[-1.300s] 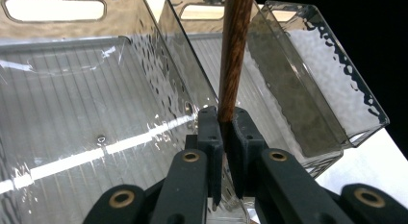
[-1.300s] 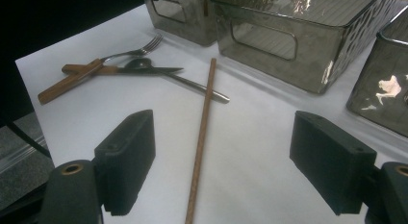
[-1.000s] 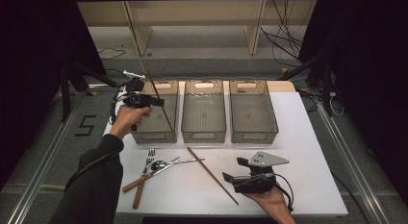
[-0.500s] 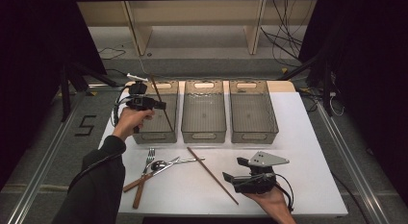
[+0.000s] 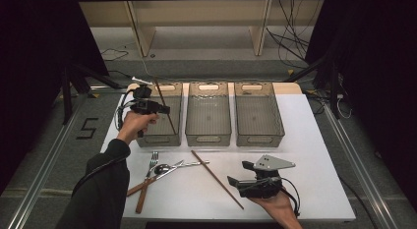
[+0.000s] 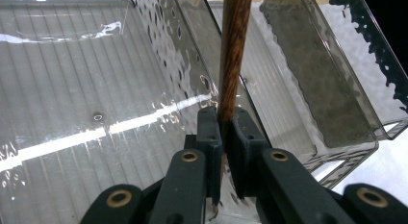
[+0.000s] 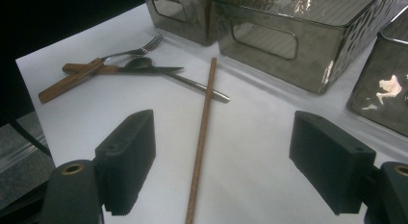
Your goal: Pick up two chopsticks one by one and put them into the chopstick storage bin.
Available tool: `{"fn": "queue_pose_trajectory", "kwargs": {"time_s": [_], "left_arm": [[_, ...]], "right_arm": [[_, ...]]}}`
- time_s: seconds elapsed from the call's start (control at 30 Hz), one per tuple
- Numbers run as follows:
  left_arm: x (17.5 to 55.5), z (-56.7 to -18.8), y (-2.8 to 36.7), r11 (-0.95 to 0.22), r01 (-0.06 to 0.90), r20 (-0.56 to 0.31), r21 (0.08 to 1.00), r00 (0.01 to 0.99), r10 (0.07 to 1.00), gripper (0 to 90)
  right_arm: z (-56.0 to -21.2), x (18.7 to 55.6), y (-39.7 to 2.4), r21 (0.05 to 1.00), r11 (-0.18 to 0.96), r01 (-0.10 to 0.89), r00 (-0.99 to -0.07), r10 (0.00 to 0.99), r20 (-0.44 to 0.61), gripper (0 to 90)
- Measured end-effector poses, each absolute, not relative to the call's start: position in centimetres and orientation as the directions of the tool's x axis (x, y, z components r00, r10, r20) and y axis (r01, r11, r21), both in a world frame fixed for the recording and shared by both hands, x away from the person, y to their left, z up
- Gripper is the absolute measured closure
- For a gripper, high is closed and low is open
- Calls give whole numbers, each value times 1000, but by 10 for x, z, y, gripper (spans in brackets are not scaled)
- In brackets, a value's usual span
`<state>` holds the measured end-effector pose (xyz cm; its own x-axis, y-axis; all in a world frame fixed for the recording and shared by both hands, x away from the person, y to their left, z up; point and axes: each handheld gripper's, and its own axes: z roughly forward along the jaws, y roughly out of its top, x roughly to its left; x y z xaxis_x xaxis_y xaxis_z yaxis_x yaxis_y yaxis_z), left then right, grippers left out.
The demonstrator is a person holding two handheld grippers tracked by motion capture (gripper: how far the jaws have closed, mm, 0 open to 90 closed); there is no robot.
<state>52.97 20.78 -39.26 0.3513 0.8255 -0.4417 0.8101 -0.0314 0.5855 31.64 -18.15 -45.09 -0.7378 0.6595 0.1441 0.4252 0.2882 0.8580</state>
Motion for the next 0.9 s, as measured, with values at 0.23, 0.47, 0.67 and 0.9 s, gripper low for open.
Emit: {"fn": "queue_pose_trajectory", "kwargs": {"time_s": [0.23, 0.47, 0.67, 0.9], "left_arm": [[532, -393, 205, -40, 808, -409, 587, 339, 847, 817], [532, -393, 201, -25, 822, -383, 569, 292, 876, 454], [532, -387, 202, -15, 816, -362, 578, 273, 891, 268], [518, -379, 207, -16, 783, -364, 622, 307, 879, 219]], "right_arm": [[-451, 316, -182, 859, 285, 425, -738, 659, 147, 249], [-450, 316, -181, 859, 286, 424, -739, 658, 145, 249], [-450, 316, -180, 856, 290, 427, -742, 654, 148, 248], [-450, 316, -179, 852, 293, 434, -743, 652, 154, 258]]}}
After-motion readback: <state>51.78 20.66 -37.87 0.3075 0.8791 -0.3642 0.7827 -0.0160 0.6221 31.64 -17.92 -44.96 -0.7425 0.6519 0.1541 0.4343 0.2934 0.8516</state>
